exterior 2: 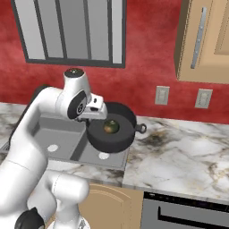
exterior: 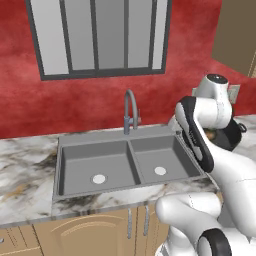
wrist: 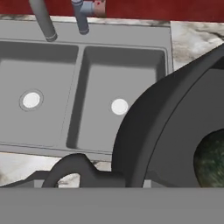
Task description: Dump the squash from the pot into the sink. Then turn on the water and wash the squash. Then turn off the water and put the squash back in the pot.
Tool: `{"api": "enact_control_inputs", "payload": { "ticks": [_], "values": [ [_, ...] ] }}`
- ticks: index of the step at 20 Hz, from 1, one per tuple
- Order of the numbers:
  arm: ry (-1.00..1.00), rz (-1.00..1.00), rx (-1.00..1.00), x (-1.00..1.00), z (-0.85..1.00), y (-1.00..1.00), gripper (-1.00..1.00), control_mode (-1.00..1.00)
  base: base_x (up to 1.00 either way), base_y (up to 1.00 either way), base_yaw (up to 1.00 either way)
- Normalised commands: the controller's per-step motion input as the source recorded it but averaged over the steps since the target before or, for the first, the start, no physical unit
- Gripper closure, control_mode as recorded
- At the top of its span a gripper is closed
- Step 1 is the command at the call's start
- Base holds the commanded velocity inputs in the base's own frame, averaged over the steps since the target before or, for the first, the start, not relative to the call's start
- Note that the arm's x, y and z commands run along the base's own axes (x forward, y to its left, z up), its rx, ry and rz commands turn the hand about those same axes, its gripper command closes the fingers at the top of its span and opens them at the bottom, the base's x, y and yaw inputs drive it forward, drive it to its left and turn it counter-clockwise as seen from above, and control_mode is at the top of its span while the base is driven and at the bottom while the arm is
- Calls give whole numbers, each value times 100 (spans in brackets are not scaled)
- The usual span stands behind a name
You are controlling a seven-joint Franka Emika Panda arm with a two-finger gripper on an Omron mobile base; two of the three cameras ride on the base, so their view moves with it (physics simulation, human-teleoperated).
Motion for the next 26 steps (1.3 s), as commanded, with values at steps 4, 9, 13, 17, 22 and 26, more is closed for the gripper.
{"api": "enact_control_inputs", "payload": {
  "ticks": [4, 9, 13, 17, 22, 26],
  "values": [
    [0, 0, 0, -51, 56, 46, 100, -100, 0, 0, 0],
    [0, 1, 0, -52, 46, 64, 100, -100, 0, 0, 0],
    [0, 3, 0, -44, 34, 80, 100, -100, 0, 0, 0],
    [0, 5, 0, -39, 22, 83, 100, -100, 0, 0, 0],
    [0, 6, 0, -35, 7, 82, 100, -100, 0, 0, 0],
    [0, 6, 1, -22, 0, 75, 100, -100, 0, 0, 0]
  ]
}}
